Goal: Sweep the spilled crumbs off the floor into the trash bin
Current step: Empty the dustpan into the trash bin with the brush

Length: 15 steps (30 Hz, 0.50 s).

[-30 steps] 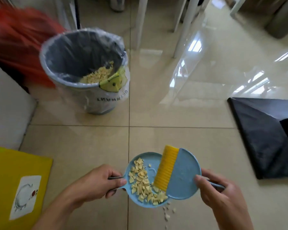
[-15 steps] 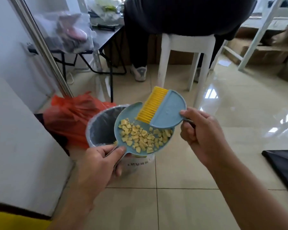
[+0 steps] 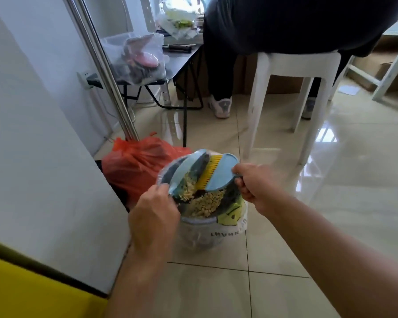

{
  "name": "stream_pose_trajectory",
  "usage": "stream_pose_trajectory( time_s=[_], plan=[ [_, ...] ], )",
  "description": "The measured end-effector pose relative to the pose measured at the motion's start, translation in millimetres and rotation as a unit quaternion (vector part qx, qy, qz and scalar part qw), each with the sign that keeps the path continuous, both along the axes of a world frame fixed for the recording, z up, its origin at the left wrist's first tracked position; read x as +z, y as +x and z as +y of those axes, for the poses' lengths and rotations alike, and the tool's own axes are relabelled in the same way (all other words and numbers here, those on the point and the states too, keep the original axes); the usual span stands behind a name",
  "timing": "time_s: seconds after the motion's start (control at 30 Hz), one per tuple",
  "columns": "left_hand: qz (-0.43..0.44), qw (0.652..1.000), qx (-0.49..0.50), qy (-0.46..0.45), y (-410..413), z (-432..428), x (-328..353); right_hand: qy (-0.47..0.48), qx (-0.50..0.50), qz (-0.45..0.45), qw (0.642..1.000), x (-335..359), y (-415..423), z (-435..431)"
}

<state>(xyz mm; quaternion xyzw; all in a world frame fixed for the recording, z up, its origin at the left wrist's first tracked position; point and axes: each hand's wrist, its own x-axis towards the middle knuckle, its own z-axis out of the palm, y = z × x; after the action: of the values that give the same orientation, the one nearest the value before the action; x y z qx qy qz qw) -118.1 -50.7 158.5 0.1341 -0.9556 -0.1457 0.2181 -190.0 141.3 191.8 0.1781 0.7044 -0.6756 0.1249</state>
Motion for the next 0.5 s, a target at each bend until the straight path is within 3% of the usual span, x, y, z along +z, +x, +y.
stream_pose_trajectory(
  time_s=[0.1, 0.27, 0.37, 0.5],
  plan=[
    [0.004, 0.998, -0.005, -0.066, 7, 0, -17, 0.039, 0.016, -0.002, 0.999, -8, 4, 5],
    [0.007, 0.999, -0.004, -0.031, 7, 0, -34, 0.062, 0.009, -0.01, 0.998, -6, 4, 12],
    [0.042, 0.992, -0.014, 0.115, 11, 5, -21, 0.046, 0.004, 0.015, 0.999, 0, 10, 16],
    [0.044, 0.939, -0.04, 0.34, 26, 15, 3, -0.061, -0.009, 0.085, 0.995, 2, 41, 34]
  ],
)
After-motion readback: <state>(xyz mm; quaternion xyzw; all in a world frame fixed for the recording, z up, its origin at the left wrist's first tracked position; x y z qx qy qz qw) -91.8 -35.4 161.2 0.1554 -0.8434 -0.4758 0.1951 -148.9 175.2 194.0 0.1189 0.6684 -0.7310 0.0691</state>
